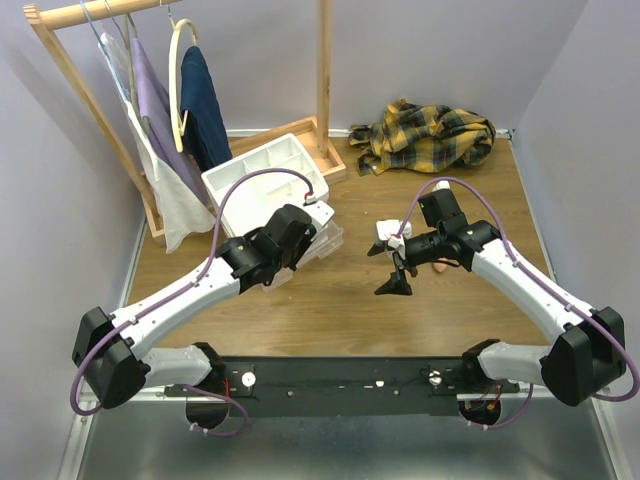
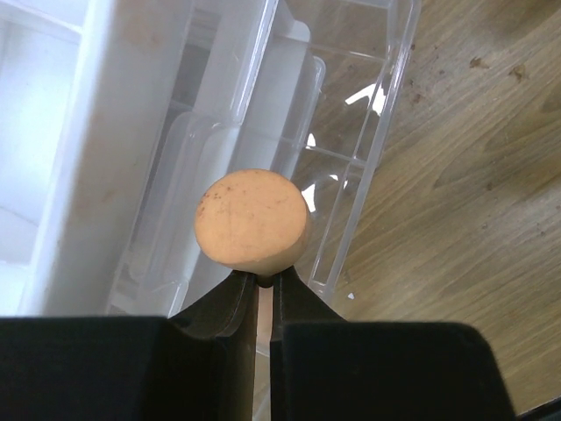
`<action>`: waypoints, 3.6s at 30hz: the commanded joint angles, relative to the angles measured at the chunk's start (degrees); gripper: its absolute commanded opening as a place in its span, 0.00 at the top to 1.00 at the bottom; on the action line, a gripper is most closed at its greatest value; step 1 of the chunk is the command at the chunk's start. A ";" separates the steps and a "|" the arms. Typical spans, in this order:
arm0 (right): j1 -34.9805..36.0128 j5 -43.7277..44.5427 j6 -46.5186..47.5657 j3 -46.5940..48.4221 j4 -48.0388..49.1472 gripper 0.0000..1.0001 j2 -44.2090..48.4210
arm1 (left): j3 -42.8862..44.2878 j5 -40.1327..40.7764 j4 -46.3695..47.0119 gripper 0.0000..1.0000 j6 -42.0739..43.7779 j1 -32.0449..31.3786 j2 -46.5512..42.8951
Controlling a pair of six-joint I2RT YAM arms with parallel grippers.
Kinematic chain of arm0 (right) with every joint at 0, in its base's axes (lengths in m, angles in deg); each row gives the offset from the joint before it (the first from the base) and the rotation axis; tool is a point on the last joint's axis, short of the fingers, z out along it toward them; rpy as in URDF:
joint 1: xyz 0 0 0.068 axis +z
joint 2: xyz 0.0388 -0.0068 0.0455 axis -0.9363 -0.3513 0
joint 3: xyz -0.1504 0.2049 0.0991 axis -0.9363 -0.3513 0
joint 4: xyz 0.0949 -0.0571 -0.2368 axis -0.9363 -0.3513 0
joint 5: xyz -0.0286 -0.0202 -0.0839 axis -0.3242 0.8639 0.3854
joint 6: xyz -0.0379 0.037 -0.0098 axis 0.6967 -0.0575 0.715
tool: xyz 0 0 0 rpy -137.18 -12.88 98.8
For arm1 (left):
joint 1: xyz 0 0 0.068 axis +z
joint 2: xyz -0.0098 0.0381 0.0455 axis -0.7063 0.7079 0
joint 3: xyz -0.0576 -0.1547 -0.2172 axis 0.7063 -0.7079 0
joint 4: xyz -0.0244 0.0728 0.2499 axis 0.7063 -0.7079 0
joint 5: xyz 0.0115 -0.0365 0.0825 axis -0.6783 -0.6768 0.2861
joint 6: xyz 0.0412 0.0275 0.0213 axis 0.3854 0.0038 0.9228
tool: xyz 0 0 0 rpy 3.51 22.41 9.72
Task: Organize the makeup
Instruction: Place the makeup tool in the drawer, then pick up the makeup tool from the center of the board.
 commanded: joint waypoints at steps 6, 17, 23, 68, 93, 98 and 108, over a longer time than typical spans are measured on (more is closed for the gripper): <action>-0.22 0.64 0.04 -0.73 0.09 0.00 -0.76 | 2.03 0.45 -2.55 0.70 -0.45 0.12 1.04; -0.22 1.08 0.21 -0.56 -0.26 0.00 -1.02 | 2.03 0.45 -2.55 0.60 -1.75 0.12 0.33; -0.22 1.61 0.30 -0.38 -0.26 0.00 -1.02 | 2.03 0.54 -2.55 0.55 -1.77 0.12 0.16; -0.40 3.46 0.12 -0.20 -0.35 0.00 -1.46 | -3.25 1.95 -5.88 1.00 -3.26 0.64 -7.31; -0.40 3.28 0.21 -0.12 -0.61 0.00 -1.11 | -4.57 1.59 -6.50 1.00 -3.87 0.64 -3.71; -0.49 3.19 0.13 -0.12 -0.61 0.00 -1.11 | -4.74 4.31 -6.85 1.00 -4.31 0.73 -2.92; -0.49 3.19 0.21 -0.12 -0.61 0.00 -0.76 | -4.74 10.47 -7.29 0.96 -5.98 2.40 -2.30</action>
